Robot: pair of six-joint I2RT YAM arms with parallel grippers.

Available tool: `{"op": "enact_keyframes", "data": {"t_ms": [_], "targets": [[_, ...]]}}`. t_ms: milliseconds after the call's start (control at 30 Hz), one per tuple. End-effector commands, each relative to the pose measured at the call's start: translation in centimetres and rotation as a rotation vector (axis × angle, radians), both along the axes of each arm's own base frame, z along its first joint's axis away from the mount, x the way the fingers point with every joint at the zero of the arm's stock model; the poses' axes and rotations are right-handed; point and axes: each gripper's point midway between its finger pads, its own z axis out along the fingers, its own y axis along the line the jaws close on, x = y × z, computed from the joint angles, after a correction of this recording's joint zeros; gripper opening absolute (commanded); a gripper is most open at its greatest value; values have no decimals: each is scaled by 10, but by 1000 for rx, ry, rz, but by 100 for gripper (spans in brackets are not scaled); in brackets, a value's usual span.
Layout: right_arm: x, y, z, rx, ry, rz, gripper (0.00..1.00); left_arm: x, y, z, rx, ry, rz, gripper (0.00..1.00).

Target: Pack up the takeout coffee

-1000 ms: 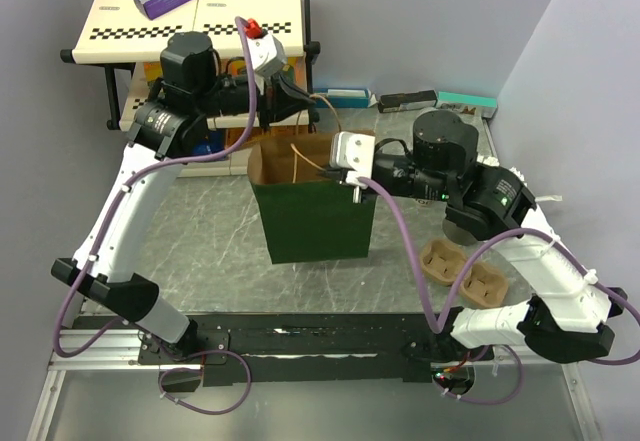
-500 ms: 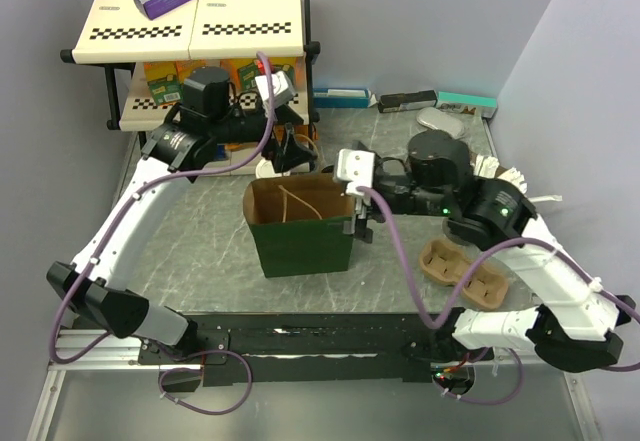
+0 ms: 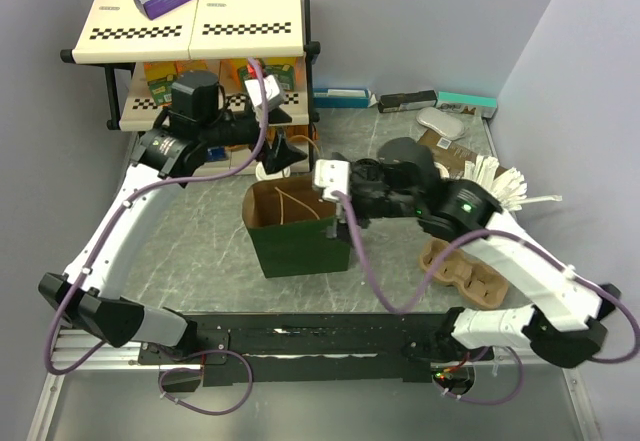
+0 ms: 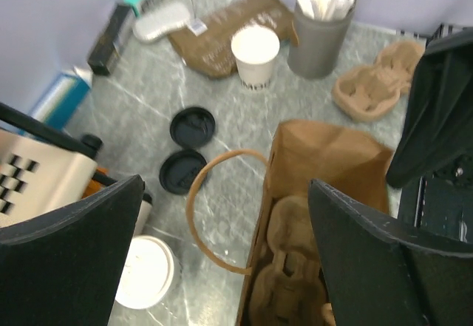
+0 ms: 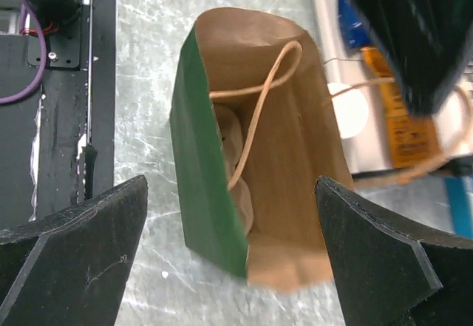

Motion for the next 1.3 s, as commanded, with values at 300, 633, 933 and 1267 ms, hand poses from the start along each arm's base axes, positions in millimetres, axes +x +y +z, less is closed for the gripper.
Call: {"op": "enact_keyframes", "data": {"t_ms": [300,633,933,1267], "targets": [[5,62,8,92,97,163,44,19,-16,-30,35,67,-82,19],[11,43,145,341,-159,83,0,-11,1,80,-76,-162,-55,1],[7,35,212,467,-285,80,0,-17,12,165,-160,-374,3,1],[10,38,198,439,-271,81,0,-11,10,158,-151,-372,1,1]]}}
